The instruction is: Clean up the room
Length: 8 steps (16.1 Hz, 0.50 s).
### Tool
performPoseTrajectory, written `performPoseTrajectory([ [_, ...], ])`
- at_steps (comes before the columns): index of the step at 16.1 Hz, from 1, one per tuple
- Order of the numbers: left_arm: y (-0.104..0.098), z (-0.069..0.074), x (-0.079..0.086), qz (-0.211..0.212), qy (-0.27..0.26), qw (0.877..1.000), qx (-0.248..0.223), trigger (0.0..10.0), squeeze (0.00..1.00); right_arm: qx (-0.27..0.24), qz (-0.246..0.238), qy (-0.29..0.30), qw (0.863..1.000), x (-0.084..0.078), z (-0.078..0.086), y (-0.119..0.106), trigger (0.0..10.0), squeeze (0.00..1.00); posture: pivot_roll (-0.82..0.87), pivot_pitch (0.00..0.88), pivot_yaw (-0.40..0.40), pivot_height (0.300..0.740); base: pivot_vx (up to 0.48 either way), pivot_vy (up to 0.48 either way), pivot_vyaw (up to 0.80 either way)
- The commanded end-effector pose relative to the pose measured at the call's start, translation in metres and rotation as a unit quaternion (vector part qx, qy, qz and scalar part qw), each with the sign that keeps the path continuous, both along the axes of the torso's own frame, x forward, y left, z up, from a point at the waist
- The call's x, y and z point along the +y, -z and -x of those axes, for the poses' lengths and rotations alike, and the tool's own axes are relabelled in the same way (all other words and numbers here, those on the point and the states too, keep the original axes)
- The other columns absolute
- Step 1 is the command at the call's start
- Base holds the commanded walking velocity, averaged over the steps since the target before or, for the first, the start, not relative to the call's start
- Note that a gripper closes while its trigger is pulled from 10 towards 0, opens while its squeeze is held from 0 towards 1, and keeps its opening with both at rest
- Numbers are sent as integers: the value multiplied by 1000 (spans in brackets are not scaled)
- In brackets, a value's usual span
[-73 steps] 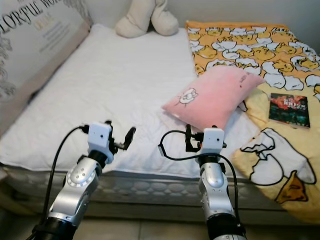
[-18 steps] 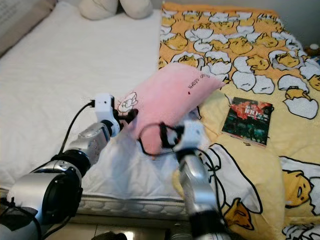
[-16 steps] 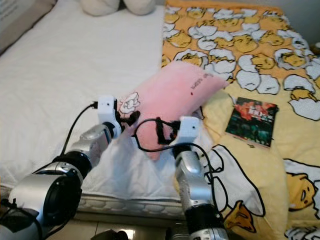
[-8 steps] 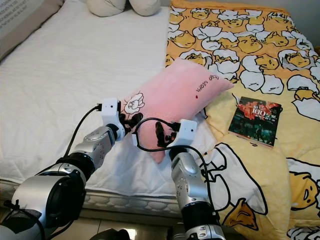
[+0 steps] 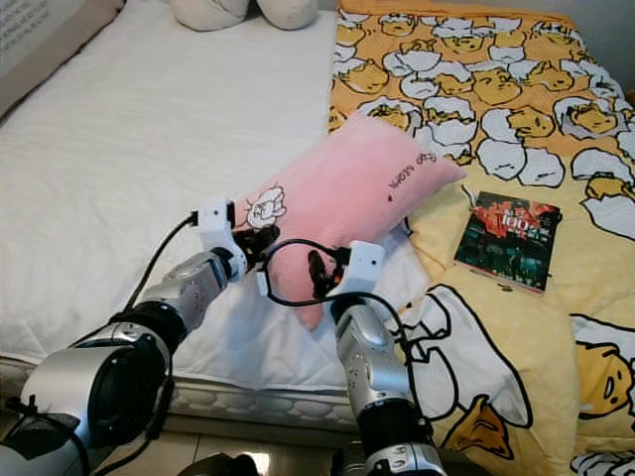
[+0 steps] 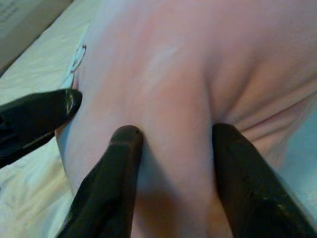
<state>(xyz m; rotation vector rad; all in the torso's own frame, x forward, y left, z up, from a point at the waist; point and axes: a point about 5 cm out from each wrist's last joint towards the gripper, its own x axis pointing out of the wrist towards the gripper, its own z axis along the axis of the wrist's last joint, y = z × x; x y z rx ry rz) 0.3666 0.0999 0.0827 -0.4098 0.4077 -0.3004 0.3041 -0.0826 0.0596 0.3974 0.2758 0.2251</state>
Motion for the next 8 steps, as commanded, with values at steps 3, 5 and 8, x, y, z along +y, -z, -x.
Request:
performPoseTrajectory([
  [3, -12, -5, 1, 43, 7, 998, -33, 0, 0, -11, 22, -40, 999, -16, 4, -8, 0, 0, -168, 64, 54, 740, 0, 0, 0],
  [5, -17, -6, 7, 42, 14, 997, -63, 2863, 0, -26, 49, -48, 997, -35, 5, -15, 0, 0, -169, 59, 56, 740, 0, 0, 0],
  [8, -31, -7, 29, -22, 4, 987, -161, 10000, 0, -51, 92, -47, 993, -68, 2, -32, 0, 0, -172, 51, 57, 740, 0, 0, 0],
])
